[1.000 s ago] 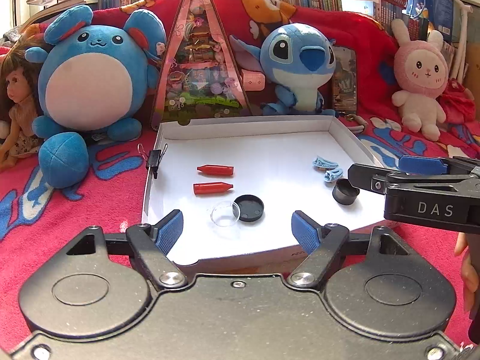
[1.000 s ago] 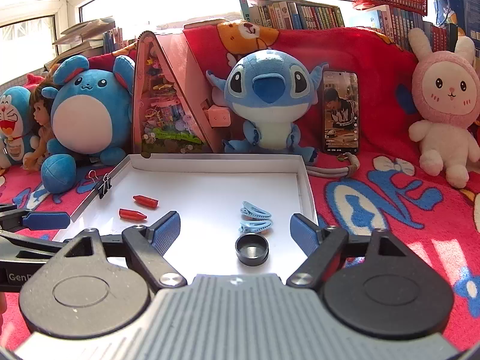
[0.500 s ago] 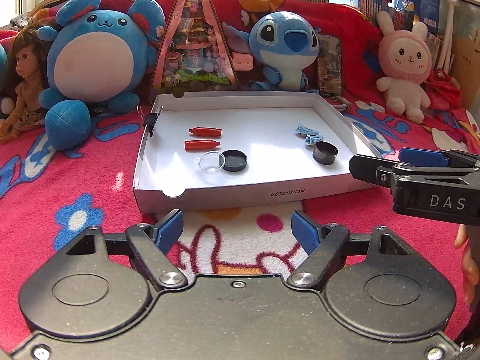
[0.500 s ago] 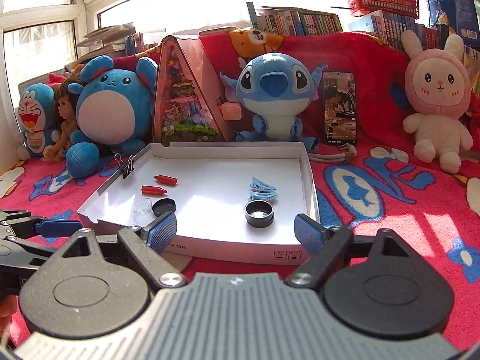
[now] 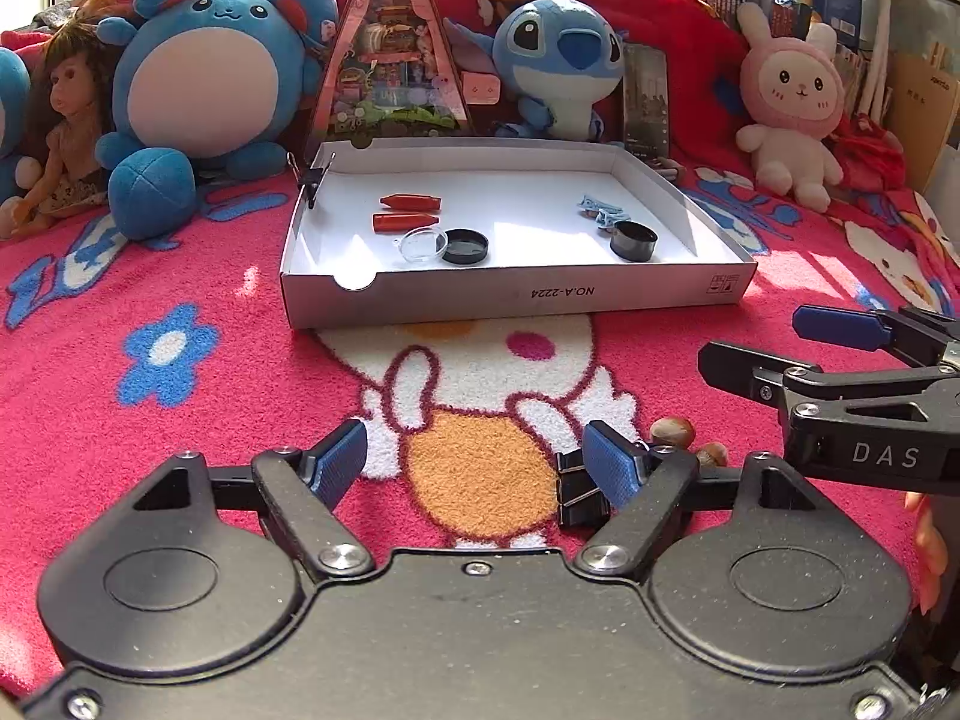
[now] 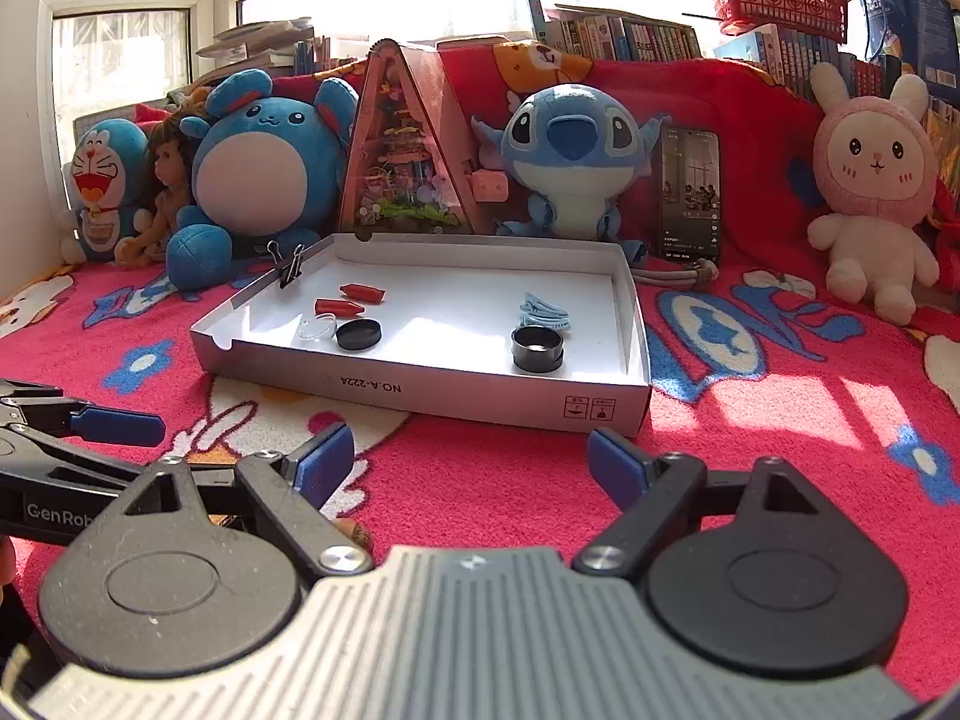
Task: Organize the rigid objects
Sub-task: 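Withdraw both grippers from the tray toward the blanket objects, then close the left gripper on the black binder clip while the right approaches the acorns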
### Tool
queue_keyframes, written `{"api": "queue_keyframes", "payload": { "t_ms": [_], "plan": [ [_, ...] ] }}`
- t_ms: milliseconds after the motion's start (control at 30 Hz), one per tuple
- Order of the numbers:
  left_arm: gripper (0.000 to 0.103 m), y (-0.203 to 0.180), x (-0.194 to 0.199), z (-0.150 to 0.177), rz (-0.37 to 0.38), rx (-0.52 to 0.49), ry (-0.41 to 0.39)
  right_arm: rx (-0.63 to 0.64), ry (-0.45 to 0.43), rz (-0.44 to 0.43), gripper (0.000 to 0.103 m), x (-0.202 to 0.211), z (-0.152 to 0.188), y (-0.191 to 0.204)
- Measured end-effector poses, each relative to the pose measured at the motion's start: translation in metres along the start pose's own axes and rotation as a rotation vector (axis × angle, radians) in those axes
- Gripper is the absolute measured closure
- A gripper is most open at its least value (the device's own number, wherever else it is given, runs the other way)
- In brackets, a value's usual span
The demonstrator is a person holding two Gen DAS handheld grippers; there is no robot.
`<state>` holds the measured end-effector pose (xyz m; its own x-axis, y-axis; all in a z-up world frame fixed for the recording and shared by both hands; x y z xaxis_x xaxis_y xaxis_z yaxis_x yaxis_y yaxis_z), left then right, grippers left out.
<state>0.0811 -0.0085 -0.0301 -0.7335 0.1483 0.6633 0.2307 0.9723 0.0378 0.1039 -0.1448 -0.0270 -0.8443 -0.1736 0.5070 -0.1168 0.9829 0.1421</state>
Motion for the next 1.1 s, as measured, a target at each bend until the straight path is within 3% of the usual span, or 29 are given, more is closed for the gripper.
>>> {"api": "queue_keyframes", "payload": {
  "t_ms": [433, 533, 633, 800, 1100],
  "plan": [
    [0.037, -0.014, 0.024, 0.011, 0.075, -0.070, -0.025, 0.042, 0.037, -0.014, 0.012, 0.013, 0.023, 0.000],
    [0.043, -0.022, 0.022, 0.015, 0.093, -0.094, -0.016, 0.048, 0.053, -0.012, 0.012, 0.012, 0.027, -0.001],
    [0.058, -0.025, 0.015, 0.018, 0.100, -0.085, 0.004, 0.061, 0.069, -0.013, 0.013, 0.013, 0.033, 0.000],
    [0.063, -0.025, 0.009, 0.016, 0.100, -0.065, 0.001, 0.074, 0.087, -0.033, 0.016, 0.013, 0.039, 0.004],
    [0.063, -0.018, 0.007, 0.015, 0.069, -0.077, -0.008, 0.109, 0.106, -0.057, 0.022, 0.008, 0.046, 0.017]
  ]
}}
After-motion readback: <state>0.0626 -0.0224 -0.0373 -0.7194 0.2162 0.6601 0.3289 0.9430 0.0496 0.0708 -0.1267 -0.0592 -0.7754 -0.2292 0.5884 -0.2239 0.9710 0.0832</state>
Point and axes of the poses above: each gripper's, at about its wrist camera, not at the fingertips, and x roughly against the way its jaws point, y to its left, z to its underside, the point moved 6 cm from there along -x, roughly the way its jaws point, and after that the axes turned 8 degrees about -x, right-handed, at the moved point
